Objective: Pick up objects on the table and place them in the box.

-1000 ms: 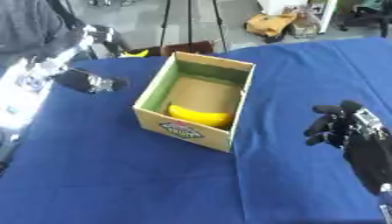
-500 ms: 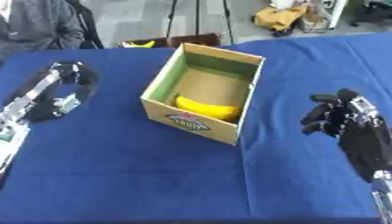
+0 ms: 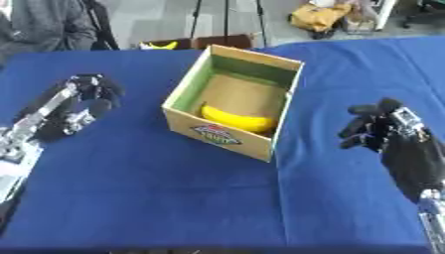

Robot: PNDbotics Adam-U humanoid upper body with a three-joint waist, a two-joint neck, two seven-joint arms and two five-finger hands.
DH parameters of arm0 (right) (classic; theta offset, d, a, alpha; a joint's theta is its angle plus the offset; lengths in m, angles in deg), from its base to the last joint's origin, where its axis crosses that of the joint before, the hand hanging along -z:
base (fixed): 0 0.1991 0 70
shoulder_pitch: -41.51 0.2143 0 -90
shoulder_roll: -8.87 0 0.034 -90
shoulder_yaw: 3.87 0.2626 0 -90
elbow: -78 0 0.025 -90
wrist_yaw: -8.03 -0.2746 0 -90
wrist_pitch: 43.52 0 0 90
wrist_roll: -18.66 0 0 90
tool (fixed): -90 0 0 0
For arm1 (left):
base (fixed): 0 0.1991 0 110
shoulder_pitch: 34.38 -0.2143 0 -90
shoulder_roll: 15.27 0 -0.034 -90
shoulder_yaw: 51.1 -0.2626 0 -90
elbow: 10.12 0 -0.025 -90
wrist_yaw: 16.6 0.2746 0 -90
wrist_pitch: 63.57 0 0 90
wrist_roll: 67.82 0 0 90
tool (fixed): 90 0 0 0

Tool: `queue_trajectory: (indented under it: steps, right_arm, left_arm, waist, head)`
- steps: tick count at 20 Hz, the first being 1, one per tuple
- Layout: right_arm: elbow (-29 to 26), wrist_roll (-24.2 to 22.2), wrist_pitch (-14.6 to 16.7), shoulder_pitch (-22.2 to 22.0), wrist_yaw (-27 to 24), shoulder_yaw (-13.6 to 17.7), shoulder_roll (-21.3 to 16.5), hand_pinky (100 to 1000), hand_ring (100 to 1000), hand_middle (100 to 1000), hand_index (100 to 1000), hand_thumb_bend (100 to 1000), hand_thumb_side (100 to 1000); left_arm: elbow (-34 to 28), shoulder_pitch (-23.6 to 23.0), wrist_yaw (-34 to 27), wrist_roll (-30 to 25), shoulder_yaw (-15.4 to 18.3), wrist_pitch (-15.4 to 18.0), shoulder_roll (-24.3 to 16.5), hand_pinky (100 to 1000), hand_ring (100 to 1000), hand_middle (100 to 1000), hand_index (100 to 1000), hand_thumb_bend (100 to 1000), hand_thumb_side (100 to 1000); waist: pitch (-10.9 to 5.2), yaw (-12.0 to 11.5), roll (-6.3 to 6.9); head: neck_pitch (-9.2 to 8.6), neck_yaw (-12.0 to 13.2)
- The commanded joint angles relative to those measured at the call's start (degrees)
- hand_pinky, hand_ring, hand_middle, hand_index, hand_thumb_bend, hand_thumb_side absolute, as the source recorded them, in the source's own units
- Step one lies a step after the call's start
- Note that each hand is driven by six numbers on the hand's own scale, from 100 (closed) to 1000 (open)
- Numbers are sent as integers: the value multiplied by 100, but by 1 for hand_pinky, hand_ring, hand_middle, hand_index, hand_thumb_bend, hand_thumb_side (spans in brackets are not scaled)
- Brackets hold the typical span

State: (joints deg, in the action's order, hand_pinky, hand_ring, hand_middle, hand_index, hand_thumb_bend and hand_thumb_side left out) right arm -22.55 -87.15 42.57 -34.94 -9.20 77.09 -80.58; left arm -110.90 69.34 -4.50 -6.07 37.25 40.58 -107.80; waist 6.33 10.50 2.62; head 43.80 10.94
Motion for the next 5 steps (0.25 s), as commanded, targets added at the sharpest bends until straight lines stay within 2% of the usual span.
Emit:
queue_trajectory:
  steps: [1, 2, 5]
  right_arm:
    - [-197, -494, 100, 88, 84, -75, -72, 567, 595, 484, 666, 100, 810]
    - [-220, -682, 140, 85, 142, -85, -75, 566, 591, 475, 638, 100, 770]
    - [-257, -1174, 247, 82, 315, -89, -73, 566, 585, 464, 591, 100, 738]
  left_arm:
    - [-108, 260, -31, -411, -344, 111, -47, 634, 600, 653, 763, 513, 842]
    - [-85, 324, -24, -526, -432, 140, -41, 635, 601, 656, 766, 508, 853]
    - [73, 449, 22, -807, -610, 185, -49, 637, 603, 663, 770, 522, 876]
  waist:
    - [-55, 1, -27]
    - [-56, 6, -29]
    - [-56, 23, -36]
  head:
    - [31, 8]
    - [31, 15]
    - [31, 17]
